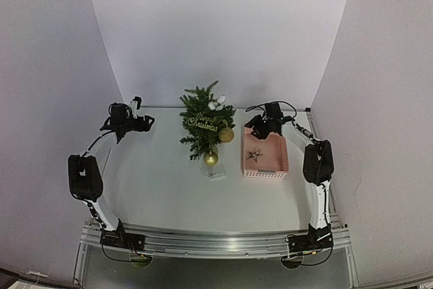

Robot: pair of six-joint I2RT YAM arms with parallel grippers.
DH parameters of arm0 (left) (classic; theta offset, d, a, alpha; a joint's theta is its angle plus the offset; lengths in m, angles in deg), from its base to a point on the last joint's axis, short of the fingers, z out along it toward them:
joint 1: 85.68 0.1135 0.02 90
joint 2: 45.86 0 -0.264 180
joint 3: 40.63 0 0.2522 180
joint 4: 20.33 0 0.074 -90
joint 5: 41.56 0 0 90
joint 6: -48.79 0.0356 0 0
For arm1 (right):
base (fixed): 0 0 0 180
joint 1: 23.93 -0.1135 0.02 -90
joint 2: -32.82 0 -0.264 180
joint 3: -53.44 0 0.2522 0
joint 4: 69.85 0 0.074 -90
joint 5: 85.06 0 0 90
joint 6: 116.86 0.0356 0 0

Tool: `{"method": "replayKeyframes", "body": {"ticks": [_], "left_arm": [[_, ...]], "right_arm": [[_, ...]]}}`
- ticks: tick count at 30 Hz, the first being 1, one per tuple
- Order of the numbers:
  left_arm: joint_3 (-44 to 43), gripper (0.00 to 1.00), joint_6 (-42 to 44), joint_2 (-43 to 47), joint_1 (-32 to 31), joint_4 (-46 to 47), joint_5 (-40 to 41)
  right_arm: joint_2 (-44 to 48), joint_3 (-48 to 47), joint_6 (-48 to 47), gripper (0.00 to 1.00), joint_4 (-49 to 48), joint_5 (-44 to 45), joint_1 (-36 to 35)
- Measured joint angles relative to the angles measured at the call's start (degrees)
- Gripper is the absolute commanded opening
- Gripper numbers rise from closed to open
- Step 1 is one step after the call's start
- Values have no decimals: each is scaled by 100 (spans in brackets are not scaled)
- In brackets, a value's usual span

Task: Decorate the small christmas tree

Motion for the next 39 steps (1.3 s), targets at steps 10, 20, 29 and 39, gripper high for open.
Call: {"method": "replayKeyframes", "body": {"ticks": [10, 20, 29, 39], "left_arm": [[217, 86, -105, 0, 0, 148, -37], [345, 86, -152, 0, 0, 364, -53], [469, 86, -204, 0, 0, 373, -63], [491, 86, -204, 0, 0, 377, -63]], "right_arm": [[1700, 1396, -369, 32, 899, 426, 24], [1505, 1769, -587, 29, 1641, 465, -49], [755, 1238, -778, 29, 1869, 720, -82], [124, 316, -992, 34, 2083, 1287, -82]]}}
